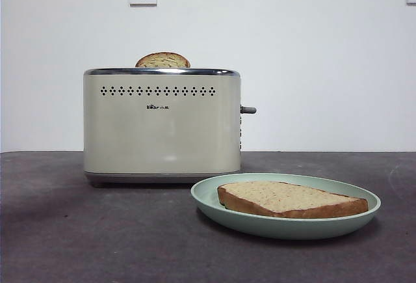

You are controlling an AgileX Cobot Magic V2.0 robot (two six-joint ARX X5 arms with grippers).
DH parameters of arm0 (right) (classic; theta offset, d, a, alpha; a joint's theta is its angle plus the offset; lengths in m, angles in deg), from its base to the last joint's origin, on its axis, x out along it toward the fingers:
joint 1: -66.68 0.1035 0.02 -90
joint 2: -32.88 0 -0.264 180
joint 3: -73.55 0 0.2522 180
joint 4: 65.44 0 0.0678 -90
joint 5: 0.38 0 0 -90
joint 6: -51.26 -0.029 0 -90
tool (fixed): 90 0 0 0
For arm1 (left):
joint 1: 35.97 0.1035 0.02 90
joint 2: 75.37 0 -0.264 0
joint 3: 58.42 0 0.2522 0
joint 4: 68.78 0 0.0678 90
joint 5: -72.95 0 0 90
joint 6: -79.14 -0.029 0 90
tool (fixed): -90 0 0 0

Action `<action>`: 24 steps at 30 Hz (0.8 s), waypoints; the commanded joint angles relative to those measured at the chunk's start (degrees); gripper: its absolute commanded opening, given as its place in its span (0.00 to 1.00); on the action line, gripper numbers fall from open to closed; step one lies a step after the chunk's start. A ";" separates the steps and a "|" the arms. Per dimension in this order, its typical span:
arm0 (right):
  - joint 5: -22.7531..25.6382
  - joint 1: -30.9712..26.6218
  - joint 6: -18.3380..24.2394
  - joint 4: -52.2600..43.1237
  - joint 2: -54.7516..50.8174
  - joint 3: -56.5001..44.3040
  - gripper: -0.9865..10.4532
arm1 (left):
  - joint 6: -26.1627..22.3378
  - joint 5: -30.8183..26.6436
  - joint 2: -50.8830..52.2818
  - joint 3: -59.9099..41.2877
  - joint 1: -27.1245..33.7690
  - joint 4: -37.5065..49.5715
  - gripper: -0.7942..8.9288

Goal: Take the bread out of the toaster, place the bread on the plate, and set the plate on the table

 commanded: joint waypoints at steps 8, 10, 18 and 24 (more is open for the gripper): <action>-0.15 0.04 -0.39 -0.13 -0.07 -0.28 0.09 | 5.05 4.48 0.72 -4.87 9.14 12.15 0.08; -0.15 0.04 -0.39 -0.11 -0.07 -0.28 0.09 | 4.90 6.58 1.44 -10.19 11.89 20.44 0.08; -0.15 0.04 -0.39 -0.11 -0.07 -0.28 0.09 | 8.46 33.24 5.27 -32.26 24.55 46.51 0.08; -0.15 0.04 -0.39 -0.09 -0.09 -0.28 0.09 | 16.37 35.58 10.25 -40.30 33.73 46.99 0.08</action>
